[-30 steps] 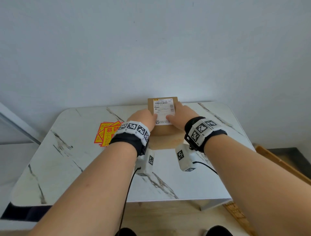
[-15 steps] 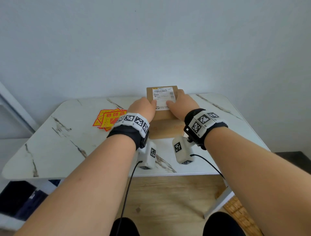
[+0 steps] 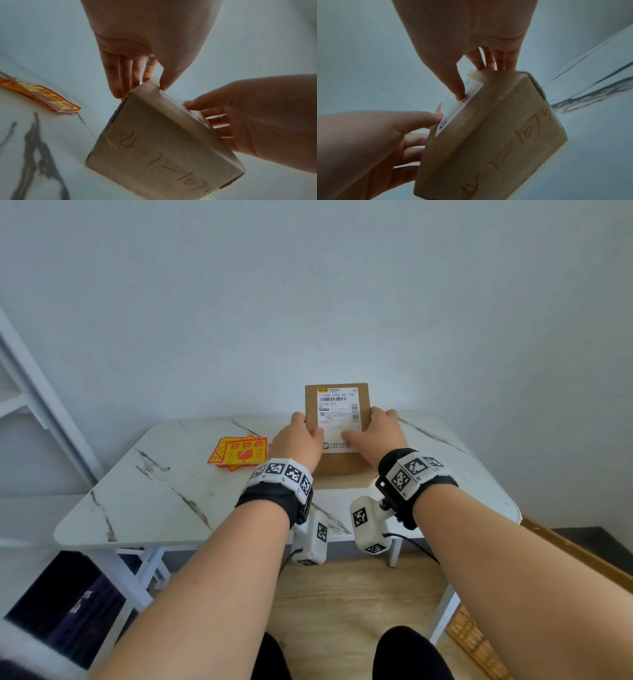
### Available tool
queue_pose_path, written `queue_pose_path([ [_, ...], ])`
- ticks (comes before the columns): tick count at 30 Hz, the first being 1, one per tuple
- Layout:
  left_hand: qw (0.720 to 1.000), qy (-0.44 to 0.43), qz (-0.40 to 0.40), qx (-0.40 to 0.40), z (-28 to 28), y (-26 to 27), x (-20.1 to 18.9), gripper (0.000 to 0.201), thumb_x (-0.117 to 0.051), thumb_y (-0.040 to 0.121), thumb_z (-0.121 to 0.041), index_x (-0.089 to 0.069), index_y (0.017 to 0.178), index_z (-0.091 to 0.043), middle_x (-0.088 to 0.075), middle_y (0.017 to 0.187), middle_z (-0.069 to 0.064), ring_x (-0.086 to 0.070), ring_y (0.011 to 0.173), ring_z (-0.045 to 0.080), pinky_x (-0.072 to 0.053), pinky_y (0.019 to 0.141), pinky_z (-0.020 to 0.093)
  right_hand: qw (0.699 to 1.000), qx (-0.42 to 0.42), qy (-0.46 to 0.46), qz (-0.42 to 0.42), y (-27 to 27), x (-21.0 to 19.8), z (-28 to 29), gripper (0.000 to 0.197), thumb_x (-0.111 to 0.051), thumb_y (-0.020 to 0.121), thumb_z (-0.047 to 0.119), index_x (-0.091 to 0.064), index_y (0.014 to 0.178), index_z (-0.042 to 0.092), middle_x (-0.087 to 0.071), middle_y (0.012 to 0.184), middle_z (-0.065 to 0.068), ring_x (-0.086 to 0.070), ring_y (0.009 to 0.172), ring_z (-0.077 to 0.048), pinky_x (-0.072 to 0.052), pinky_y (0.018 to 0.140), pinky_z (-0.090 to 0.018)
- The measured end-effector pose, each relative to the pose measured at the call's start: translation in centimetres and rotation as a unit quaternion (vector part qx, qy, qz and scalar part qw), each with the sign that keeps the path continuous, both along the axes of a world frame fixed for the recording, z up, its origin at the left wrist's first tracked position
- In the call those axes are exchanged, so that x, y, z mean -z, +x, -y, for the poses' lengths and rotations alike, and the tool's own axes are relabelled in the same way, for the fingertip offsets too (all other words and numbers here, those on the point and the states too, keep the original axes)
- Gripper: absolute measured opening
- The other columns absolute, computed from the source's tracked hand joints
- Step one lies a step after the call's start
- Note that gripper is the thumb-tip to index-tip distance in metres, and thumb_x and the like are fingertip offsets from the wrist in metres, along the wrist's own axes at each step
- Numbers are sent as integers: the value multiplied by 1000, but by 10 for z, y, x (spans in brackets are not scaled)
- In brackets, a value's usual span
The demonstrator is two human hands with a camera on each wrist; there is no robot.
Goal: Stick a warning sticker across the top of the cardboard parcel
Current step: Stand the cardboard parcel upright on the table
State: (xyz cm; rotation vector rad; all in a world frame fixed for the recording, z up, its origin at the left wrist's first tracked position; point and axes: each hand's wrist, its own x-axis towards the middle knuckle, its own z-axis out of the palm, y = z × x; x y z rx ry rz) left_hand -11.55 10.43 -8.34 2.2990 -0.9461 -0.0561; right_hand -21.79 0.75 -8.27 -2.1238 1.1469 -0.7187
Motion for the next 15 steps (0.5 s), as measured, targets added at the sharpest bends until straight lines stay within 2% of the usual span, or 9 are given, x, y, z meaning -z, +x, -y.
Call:
queue_pose_path([
  [4,999,-46,3,12,-21,-12,2,37,-48,94,-35,-46,126,-17,-70,109,6,-67,93,29,-51,73,33,999,-8,12,32,-16,0,-15,62,-68,82,30,-41,134,10,-43,130,-8,-51,91,-18,-44,76,-28],
  [8,998,-59,15,14,-36,-23,5,38,-50,94,-35,-43,129,-21,-71,107,5,-67,91,28,-52,69,32,999,-3,29,19,-29,3,-30,57,-66,82,38,-42,126,12,-49,126,-8,-54,93,-21,-50,78,-34],
  [10,997,-68,21,13,-42,-28,8,39,-50,93,-36,-44,129,-23,-72,102,4,-68,90,27,-55,71,34,999,3,31,17,-36,8,-36,57,-65,81,43,-43,123,13,-53,122,-7,-58,97,-22,-53,81,-37],
  [13,996,-84,27,4,-49,-36,16,38,-51,93,-38,-46,128,-23,-71,101,1,-68,90,25,-52,68,33,1000,9,19,8,-47,17,-41,59,-66,80,48,-44,122,14,-57,119,-5,-61,96,-22,-54,79,-37],
  [15,995,-92,21,-12,-50,-41,23,33,-50,93,-39,-50,121,-21,-70,105,1,-67,90,24,-47,65,31,1000,7,14,9,-51,22,-44,59,-66,80,48,-43,123,14,-57,119,-5,-60,93,-21,-52,75,-34],
])
